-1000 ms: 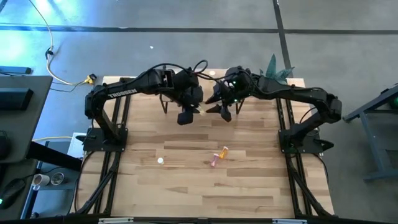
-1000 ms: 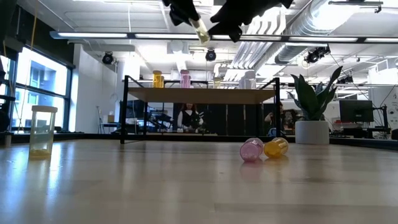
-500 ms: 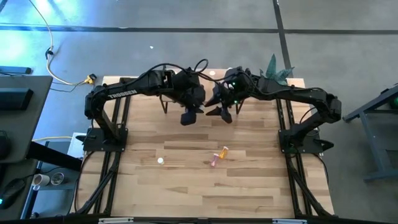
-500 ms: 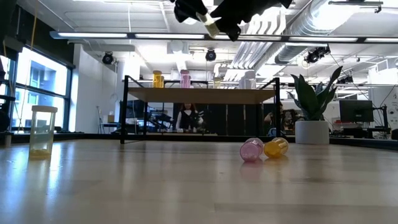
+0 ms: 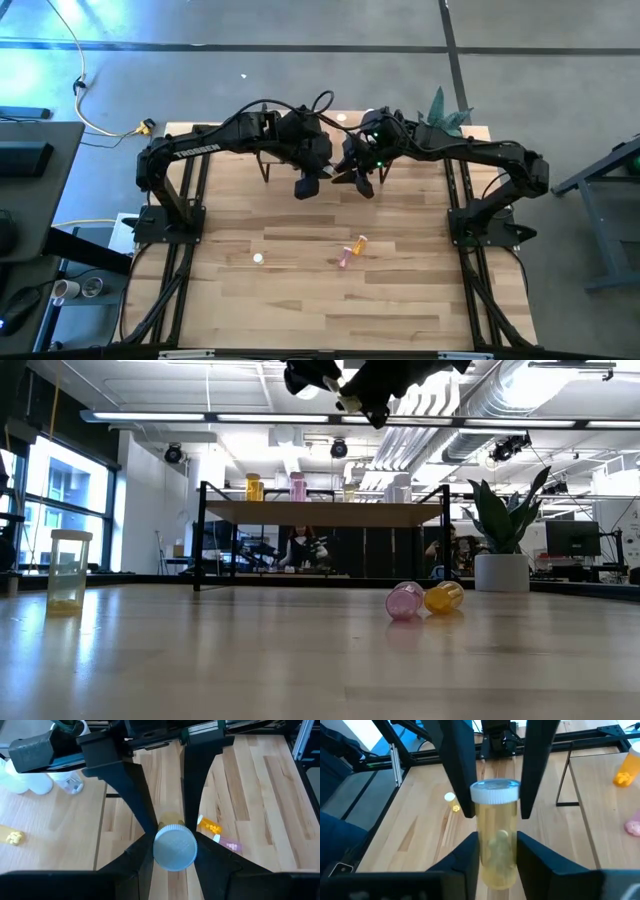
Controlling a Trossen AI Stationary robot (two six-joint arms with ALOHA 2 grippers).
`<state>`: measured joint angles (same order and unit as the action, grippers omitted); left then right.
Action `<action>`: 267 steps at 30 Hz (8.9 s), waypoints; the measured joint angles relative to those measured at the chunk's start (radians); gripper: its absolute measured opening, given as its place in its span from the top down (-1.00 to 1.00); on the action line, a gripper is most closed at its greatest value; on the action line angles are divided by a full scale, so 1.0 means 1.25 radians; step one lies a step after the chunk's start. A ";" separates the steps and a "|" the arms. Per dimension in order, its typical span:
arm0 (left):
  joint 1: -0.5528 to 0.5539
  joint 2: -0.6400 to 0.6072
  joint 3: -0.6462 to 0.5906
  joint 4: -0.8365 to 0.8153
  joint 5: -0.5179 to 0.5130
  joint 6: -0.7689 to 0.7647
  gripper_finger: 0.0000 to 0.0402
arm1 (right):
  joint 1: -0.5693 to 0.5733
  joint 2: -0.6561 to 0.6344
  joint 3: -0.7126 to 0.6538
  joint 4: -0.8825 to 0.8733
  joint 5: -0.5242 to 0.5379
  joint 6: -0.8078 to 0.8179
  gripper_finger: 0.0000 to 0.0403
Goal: Pick and place medicine bottles onto shelf by color
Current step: Put the right yellow pill bottle on the shelf aligned with the other yellow pill bottle
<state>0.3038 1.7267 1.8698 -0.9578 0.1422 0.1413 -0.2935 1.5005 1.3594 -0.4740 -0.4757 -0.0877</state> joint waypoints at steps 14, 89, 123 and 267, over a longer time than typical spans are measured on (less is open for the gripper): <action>0.003 -0.002 0.000 -0.004 -0.001 -0.009 0.34 | 0.000 -0.001 0.000 0.001 0.016 0.023 0.57; 0.100 -0.074 0.000 0.476 0.114 -0.118 0.17 | -0.004 -0.161 0.001 0.380 0.236 0.070 0.57; 0.108 -0.075 0.000 0.496 0.189 -0.209 -0.13 | 0.000 -0.158 -0.001 0.333 0.240 0.092 0.57; 0.129 -0.073 -0.005 0.440 0.102 -0.103 0.53 | 0.020 -0.156 0.000 0.319 0.334 0.091 0.58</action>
<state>0.4656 1.6354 1.8633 -0.4072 0.2691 0.0131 -0.2686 1.3060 1.3594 -0.0757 -0.0582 0.0261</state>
